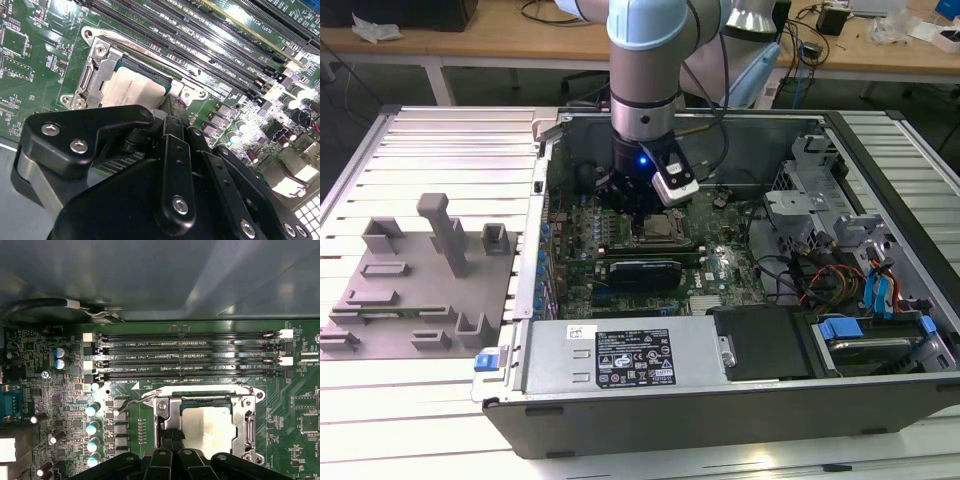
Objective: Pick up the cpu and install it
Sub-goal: 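Close the cpu cover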
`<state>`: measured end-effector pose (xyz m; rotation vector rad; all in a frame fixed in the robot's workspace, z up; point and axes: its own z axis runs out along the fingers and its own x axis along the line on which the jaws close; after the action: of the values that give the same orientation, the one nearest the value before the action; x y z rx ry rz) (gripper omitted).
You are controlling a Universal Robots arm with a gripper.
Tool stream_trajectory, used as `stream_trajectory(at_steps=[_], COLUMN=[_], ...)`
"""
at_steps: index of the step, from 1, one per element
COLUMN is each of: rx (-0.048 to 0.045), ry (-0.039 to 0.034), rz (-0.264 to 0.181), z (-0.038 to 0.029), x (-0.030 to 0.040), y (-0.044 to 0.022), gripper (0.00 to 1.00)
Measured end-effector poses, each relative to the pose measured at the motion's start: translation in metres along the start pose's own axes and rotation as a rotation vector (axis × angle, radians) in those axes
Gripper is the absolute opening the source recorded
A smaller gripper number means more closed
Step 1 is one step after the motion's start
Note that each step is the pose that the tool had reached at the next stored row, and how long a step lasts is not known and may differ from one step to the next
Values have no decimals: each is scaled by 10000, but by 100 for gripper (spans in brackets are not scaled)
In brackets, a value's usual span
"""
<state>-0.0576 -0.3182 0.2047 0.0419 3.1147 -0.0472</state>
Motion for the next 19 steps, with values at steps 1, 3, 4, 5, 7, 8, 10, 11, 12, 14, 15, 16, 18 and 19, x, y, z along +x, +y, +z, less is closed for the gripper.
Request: stream_trajectory(at_steps=[1,3,4,5,7,8,10,11,12,14,15,16,18,19], rx=[2,2,2,2,2,3,4,5,4,-6,-5,-4,-6,-8], ry=[1,1,0,0,-2,-4,-7,-7,-8,-10,-9,-9,-10,-11], rz=[-1,-1,0,-1,-1,0,-1,0,-1,-1,-2,-1,0,0], z=[-5,-14,-19,-21,-21,-20,-14,-12,-10,-3,-2,3,2,-5], x=[0,0,0,-1,2,7,15,19,22,26,29,31,31,31], y=[-1,-1,-1,-1,-1,-2,-2,-2,1,11,13,14,14,15], gripper=[11,11,11,11,11,11,11,11,11,11,11,11,11,11])
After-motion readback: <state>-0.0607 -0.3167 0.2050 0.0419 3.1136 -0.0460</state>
